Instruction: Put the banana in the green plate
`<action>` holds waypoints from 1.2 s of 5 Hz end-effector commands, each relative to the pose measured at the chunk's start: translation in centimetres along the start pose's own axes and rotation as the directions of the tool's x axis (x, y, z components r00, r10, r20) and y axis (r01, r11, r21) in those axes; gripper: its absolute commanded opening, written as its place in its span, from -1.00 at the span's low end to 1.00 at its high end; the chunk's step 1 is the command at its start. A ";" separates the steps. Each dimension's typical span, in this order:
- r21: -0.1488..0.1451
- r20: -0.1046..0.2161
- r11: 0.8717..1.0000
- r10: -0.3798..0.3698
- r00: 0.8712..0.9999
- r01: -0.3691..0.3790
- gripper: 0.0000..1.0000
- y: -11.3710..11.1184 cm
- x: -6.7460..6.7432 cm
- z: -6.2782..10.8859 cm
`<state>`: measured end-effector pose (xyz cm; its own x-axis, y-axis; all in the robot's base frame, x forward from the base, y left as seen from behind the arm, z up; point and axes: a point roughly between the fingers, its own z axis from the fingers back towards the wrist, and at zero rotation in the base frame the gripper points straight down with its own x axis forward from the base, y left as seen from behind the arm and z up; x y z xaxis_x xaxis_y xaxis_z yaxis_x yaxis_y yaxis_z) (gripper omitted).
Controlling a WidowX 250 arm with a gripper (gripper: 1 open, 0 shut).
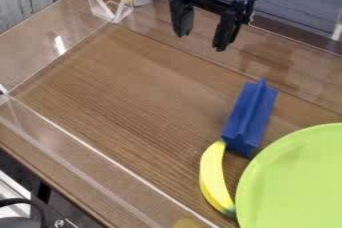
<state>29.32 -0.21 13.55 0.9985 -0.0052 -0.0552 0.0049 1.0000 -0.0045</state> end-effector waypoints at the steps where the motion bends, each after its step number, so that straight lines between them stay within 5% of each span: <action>1: 0.000 -0.032 1.000 0.007 0.999 -0.007 1.00 -0.2 -0.4 -1.2; 2: -0.012 -0.051 0.991 0.130 0.990 -0.131 1.00 -1.7 -2.8 -2.3; 3: -0.025 -0.037 0.961 0.276 0.961 -0.277 1.00 -3.4 -5.1 -2.7; 4: -0.046 -0.020 0.906 0.421 0.907 -0.421 1.00 -4.7 -6.8 -2.9; 5: -0.059 -0.020 0.871 0.487 0.873 -0.487 1.00 -5.6 -7.5 -3.6; 6: -0.080 -0.014 0.820 0.568 0.823 -0.567 1.00 -6.6 -7.8 -4.5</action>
<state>20.93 -6.70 8.50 0.8210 0.5635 -0.0920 -0.5672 0.8234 -0.0175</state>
